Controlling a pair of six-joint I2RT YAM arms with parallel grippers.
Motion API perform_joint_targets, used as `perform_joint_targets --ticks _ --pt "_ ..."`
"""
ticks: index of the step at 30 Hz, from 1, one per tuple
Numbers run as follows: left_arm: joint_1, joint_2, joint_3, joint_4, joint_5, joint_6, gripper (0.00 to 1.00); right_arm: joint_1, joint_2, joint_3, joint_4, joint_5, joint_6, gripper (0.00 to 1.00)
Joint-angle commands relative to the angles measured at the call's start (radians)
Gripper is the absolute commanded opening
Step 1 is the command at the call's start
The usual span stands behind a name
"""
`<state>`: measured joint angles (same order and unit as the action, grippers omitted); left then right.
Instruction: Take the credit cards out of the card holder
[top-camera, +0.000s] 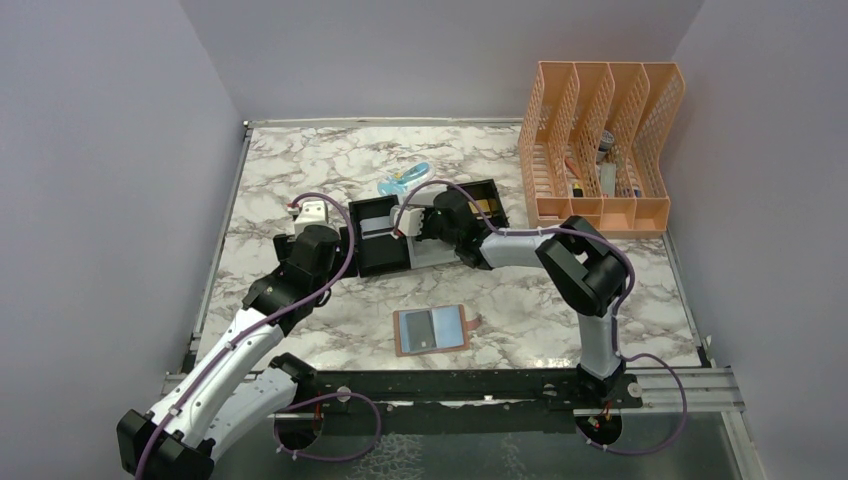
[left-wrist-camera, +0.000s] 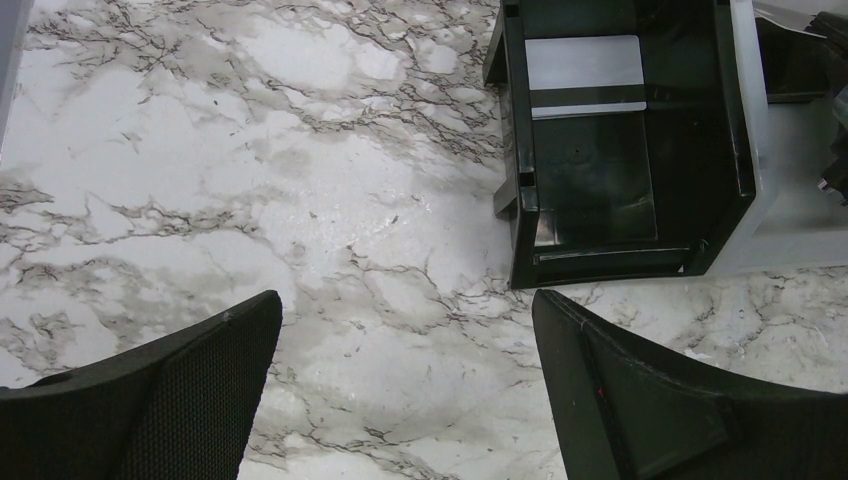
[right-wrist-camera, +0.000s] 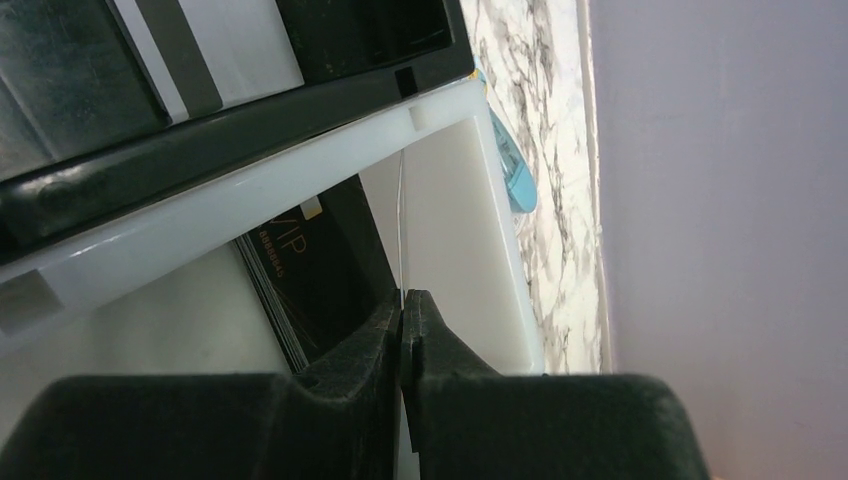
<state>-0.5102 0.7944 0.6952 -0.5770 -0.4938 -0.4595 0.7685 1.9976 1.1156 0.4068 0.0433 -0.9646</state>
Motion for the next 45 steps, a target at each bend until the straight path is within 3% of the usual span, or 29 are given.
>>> perform_joint_targets --ticks 1,9,21,45 --pt "0.006 -0.005 0.018 -0.003 0.013 0.012 0.99 -0.003 0.016 0.020 -0.029 0.025 -0.030 0.04" --pt "0.006 -0.004 0.019 -0.004 0.019 0.015 0.99 -0.003 0.015 0.028 -0.074 0.039 -0.035 0.05" --pt "0.006 -0.001 0.021 -0.004 0.023 0.021 0.99 -0.003 -0.015 0.041 -0.158 -0.006 0.008 0.25" --pt "0.007 -0.008 0.020 -0.002 0.049 0.027 0.99 -0.011 -0.033 0.044 -0.220 -0.055 0.087 0.30"
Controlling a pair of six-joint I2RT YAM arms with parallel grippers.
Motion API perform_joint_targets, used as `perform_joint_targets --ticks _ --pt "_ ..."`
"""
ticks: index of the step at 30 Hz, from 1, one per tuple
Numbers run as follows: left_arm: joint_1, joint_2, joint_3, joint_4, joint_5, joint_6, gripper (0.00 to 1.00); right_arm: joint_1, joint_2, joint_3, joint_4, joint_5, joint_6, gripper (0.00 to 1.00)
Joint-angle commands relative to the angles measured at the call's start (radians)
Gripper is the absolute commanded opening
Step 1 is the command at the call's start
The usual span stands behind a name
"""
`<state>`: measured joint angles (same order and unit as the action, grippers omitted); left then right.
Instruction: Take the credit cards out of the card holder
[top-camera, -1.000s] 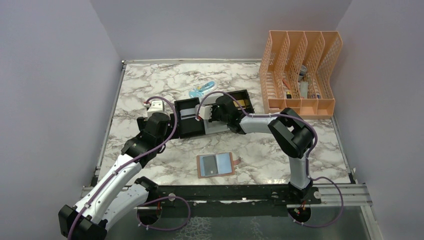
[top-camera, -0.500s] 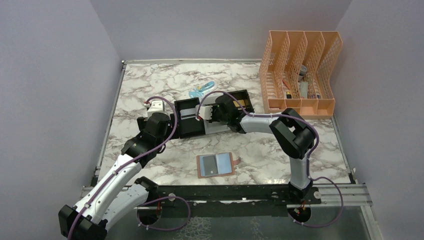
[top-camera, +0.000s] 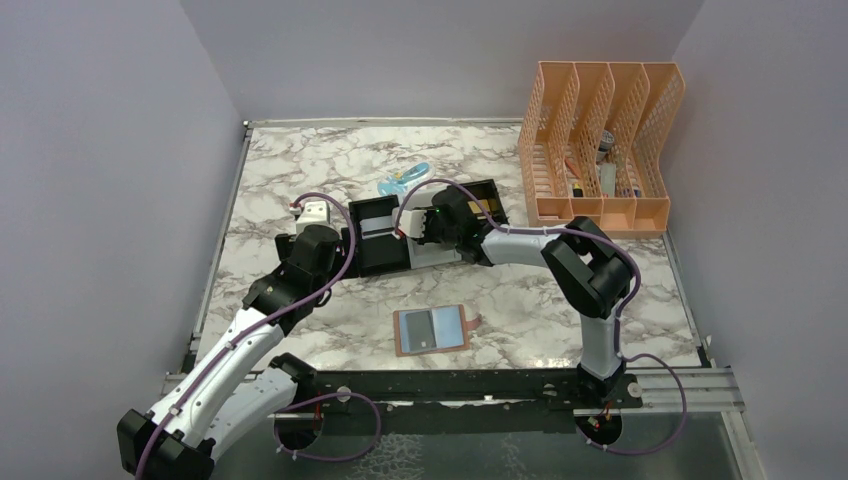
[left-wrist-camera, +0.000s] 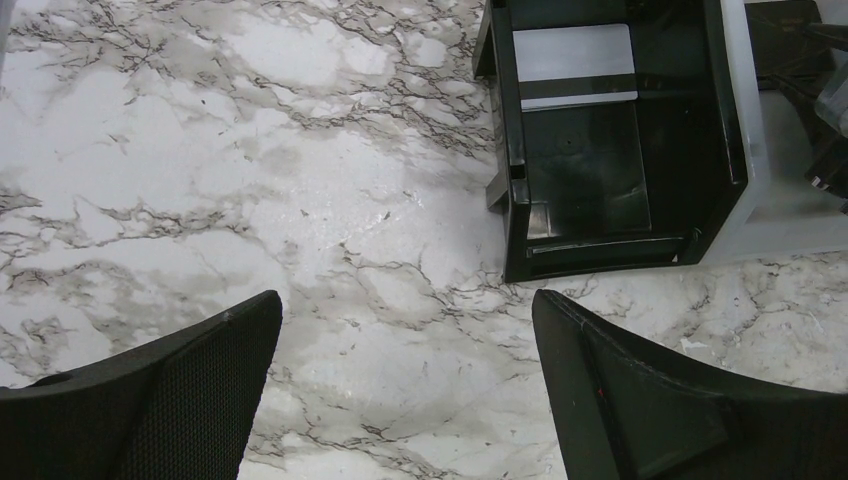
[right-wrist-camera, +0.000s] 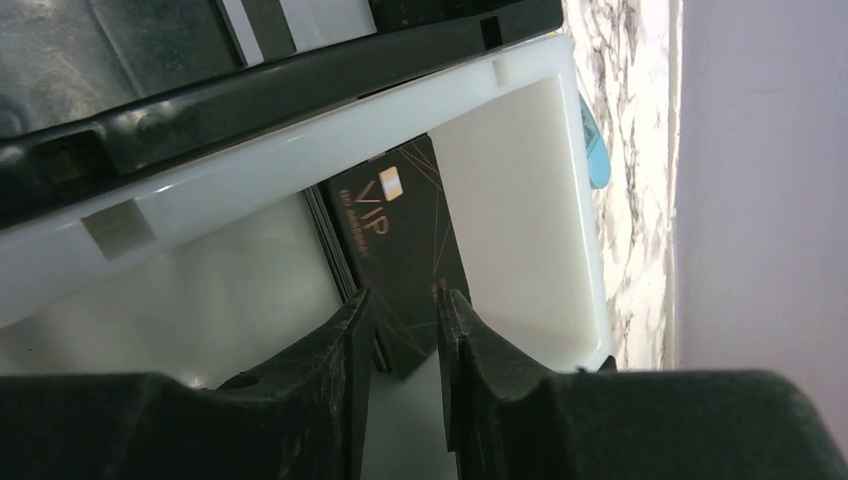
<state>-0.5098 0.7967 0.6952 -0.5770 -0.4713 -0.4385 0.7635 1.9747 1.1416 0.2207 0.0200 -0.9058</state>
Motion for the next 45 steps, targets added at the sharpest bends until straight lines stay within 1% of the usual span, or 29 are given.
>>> perform_joint_targets --ticks 1,6,9,11,14,16,17,18,20,21,24,25,26,27,28,29,30,32,33,35,37,38,42,44,45 --pt "0.006 -0.007 0.020 -0.002 0.030 0.007 0.99 -0.006 -0.004 0.025 -0.042 -0.031 0.028 0.30" --pt "0.005 0.007 0.021 -0.003 0.039 0.005 0.99 -0.007 -0.010 0.032 -0.047 -0.036 0.038 0.31" --pt "0.005 0.009 0.021 -0.004 0.040 0.005 0.99 -0.007 -0.027 0.019 -0.009 -0.024 0.048 0.31" --pt "0.006 0.007 0.021 -0.003 0.039 0.004 0.99 -0.007 -0.061 0.008 0.035 -0.025 0.083 0.31" --pt "0.007 0.006 0.020 -0.004 0.036 0.003 0.99 -0.007 -0.146 -0.026 0.124 -0.040 0.190 0.33" --pt "0.005 0.002 0.021 -0.003 0.030 0.004 0.99 -0.007 -0.221 -0.069 0.194 -0.022 0.301 0.34" --pt "0.006 -0.002 0.021 -0.004 0.030 0.006 0.99 -0.007 -0.259 -0.094 0.226 -0.016 0.374 0.36" --pt "0.005 -0.008 0.020 -0.003 0.031 0.005 0.99 -0.007 -0.304 -0.121 0.254 -0.017 0.451 0.40" --pt "0.006 -0.020 0.017 -0.003 0.024 0.003 0.99 -0.007 -0.386 -0.182 0.301 0.017 0.606 0.55" --pt "0.006 -0.025 0.017 -0.004 0.020 0.003 0.99 -0.007 -0.428 -0.193 0.276 0.047 0.697 0.63" --pt "0.005 -0.029 0.018 -0.003 0.010 0.004 0.99 -0.007 -0.528 -0.163 0.013 0.091 0.912 0.78" --pt "0.005 -0.028 0.018 -0.002 0.007 0.003 0.99 -0.007 -0.559 -0.171 -0.036 0.082 0.979 0.84" --pt "0.006 -0.027 0.018 -0.002 0.007 0.003 0.99 -0.008 -0.589 -0.201 -0.047 0.040 1.018 0.87" --pt "0.007 -0.027 0.019 -0.002 0.008 0.005 0.99 -0.009 -0.618 -0.240 -0.042 -0.029 1.034 0.91" --pt "0.007 -0.025 0.019 -0.002 0.006 0.005 0.99 -0.009 -0.646 -0.276 -0.031 -0.112 1.037 0.92" --pt "0.007 -0.025 0.021 -0.002 0.004 0.005 0.99 -0.009 -0.668 -0.308 -0.024 -0.158 1.062 0.93" --pt "0.006 -0.024 0.021 -0.003 0.005 0.006 0.99 -0.008 -0.692 -0.337 -0.022 -0.181 1.122 0.92" --pt "0.007 -0.026 0.021 -0.002 0.004 0.006 0.99 -0.009 -0.733 -0.395 -0.002 -0.248 1.254 0.84" --pt "0.007 -0.028 0.021 -0.002 0.002 0.007 0.99 -0.008 -0.749 -0.422 0.015 -0.316 1.317 0.82" --pt "0.006 -0.035 0.021 -0.003 -0.001 0.006 0.99 -0.007 -0.755 -0.481 0.074 -0.412 1.471 0.78" --pt "0.007 -0.047 0.020 -0.003 -0.002 0.006 0.99 0.007 -0.729 -0.512 0.095 -0.471 1.567 0.78" --pt "0.006 -0.052 0.020 -0.002 -0.003 0.006 0.99 0.034 -0.712 -0.512 0.056 -0.440 1.567 0.78" --pt "0.007 -0.067 0.018 -0.002 -0.002 0.003 0.99 0.181 -0.666 -0.454 -0.150 -0.155 1.500 0.75" --pt "0.005 -0.072 0.017 -0.002 0.008 0.003 0.99 0.241 -0.655 -0.433 -0.222 -0.027 1.503 0.71" --pt "0.005 -0.074 0.017 -0.003 0.012 0.003 0.99 0.264 -0.648 -0.422 -0.259 0.024 1.511 0.67"
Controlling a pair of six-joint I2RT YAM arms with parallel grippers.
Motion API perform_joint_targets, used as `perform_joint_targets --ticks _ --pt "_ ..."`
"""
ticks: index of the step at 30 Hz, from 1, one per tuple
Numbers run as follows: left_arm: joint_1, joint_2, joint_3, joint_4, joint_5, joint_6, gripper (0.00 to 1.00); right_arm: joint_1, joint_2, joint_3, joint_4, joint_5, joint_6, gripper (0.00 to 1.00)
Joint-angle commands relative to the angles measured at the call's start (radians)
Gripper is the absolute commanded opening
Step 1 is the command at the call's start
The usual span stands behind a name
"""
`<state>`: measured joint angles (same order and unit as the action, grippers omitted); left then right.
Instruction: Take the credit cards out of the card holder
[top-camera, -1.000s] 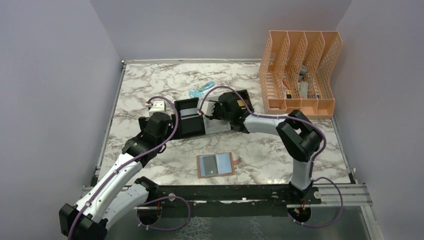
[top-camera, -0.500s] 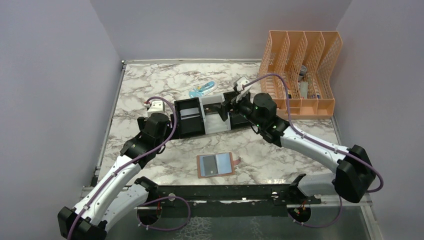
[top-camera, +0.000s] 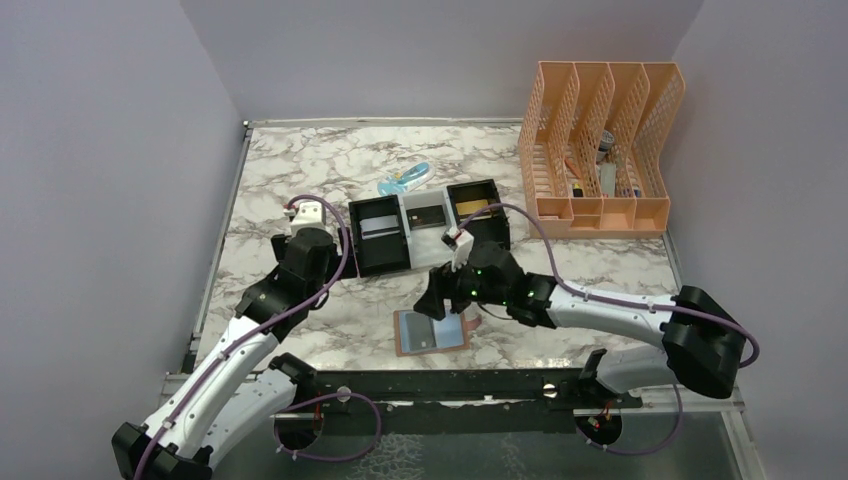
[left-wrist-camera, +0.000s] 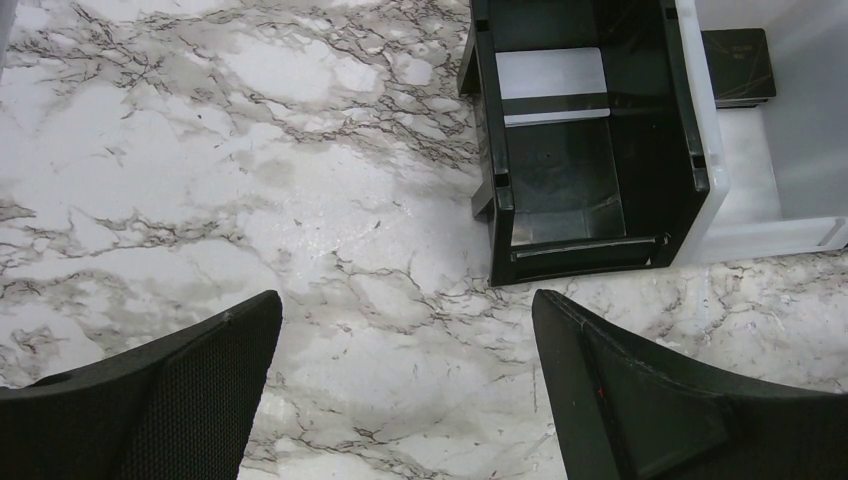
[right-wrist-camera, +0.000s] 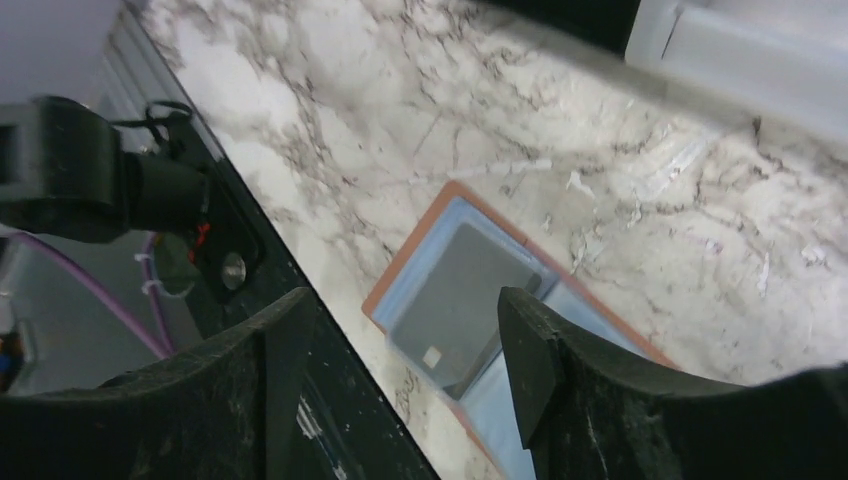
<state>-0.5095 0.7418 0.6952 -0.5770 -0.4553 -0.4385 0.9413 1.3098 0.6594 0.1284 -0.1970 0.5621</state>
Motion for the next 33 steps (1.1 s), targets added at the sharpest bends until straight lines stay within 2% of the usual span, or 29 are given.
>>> perform_joint_targets --ticks 1,4,8,15,23,28,33 --pt "0.006 -0.021 0.017 -0.002 -0.003 0.002 0.99 0.110 0.020 0.071 -0.200 0.303 0.056 0.65" --pt "0.006 -0.028 0.014 -0.003 -0.005 0.002 0.99 0.184 0.041 0.097 -0.246 0.444 0.052 0.59" --pt "0.005 -0.041 0.013 -0.003 -0.006 0.001 0.99 0.245 0.129 0.173 -0.327 0.527 0.063 0.56" --pt "0.005 -0.071 0.008 -0.003 -0.018 -0.005 0.99 0.320 0.285 0.254 -0.342 0.543 0.063 0.48" --pt "0.006 -0.072 0.006 -0.002 -0.016 -0.003 0.99 0.353 0.407 0.348 -0.437 0.624 0.090 0.50" --pt "0.005 -0.061 0.007 -0.003 -0.008 0.001 0.99 0.355 0.458 0.376 -0.481 0.645 0.091 0.58" --pt "0.005 -0.065 0.005 -0.002 -0.007 0.002 0.99 0.356 0.510 0.377 -0.505 0.646 0.112 0.57"
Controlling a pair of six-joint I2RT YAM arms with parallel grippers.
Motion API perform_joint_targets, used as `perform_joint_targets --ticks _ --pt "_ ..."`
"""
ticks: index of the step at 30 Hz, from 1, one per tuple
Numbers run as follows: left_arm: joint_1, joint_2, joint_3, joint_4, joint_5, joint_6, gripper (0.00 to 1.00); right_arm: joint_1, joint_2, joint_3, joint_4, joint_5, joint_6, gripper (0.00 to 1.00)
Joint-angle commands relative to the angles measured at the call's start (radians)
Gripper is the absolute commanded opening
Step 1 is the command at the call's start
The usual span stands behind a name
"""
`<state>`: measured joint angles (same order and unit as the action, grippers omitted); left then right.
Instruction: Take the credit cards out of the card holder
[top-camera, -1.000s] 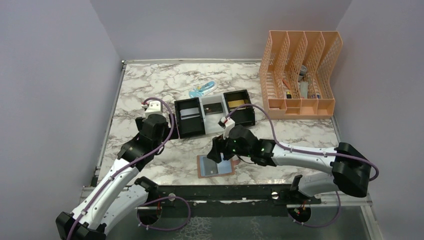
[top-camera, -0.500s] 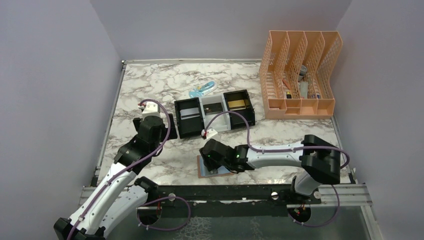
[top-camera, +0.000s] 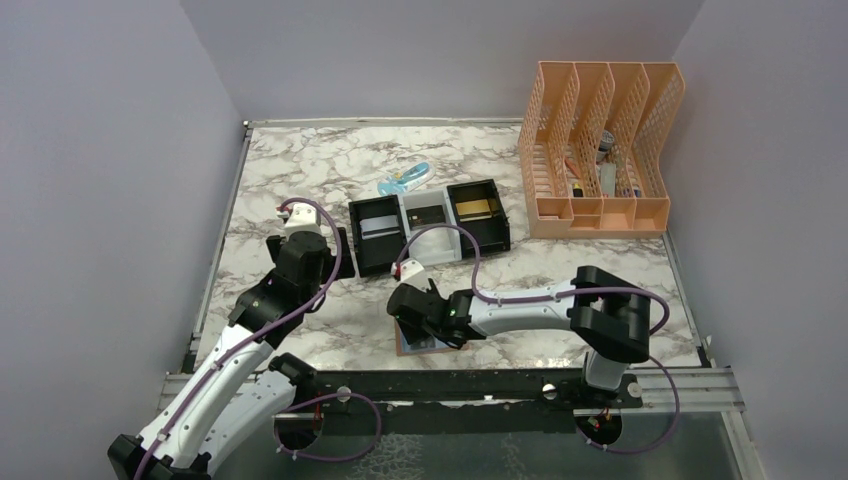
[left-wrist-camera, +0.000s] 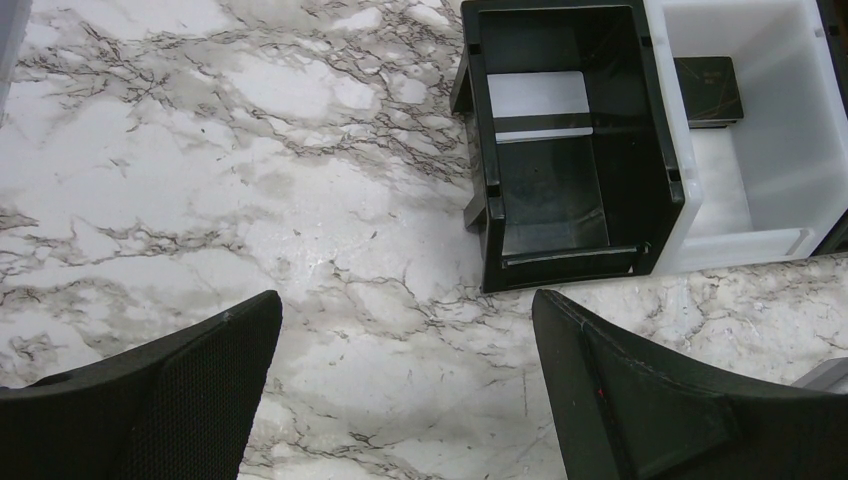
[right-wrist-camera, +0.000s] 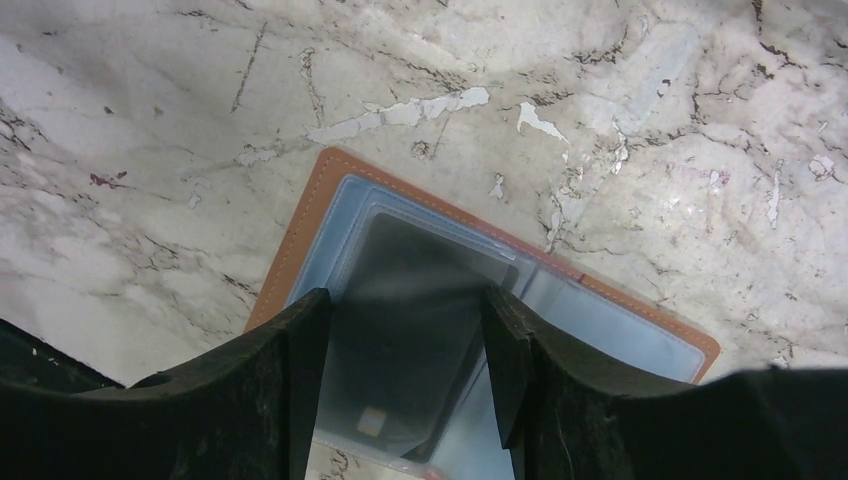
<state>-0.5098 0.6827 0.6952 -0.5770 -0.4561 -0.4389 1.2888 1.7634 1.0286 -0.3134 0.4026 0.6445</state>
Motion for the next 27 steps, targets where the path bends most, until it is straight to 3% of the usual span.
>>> perform_joint_targets --ticks 1,9,13,19,23,27 --pt "0.005 -0.006 0.005 -0.001 -0.005 0.002 0.99 0.009 0.062 0.007 -0.063 0.046 0.032 0.55" --pt "0.005 0.005 0.003 -0.003 0.005 0.002 0.99 0.008 0.023 -0.040 0.002 0.026 0.025 0.32" --pt "0.005 0.014 0.003 -0.002 0.008 0.004 0.99 0.007 -0.002 -0.056 0.031 0.005 0.015 0.30" --pt "0.006 0.025 0.003 -0.002 0.017 0.003 0.99 -0.003 -0.061 -0.096 0.123 -0.088 0.010 0.16" --pt "0.006 0.025 0.003 0.003 0.060 0.002 0.99 -0.030 -0.112 -0.127 0.193 -0.171 0.013 0.02" --pt "0.007 0.015 -0.007 0.018 0.167 -0.031 0.99 -0.071 -0.141 -0.162 0.245 -0.239 0.026 0.01"
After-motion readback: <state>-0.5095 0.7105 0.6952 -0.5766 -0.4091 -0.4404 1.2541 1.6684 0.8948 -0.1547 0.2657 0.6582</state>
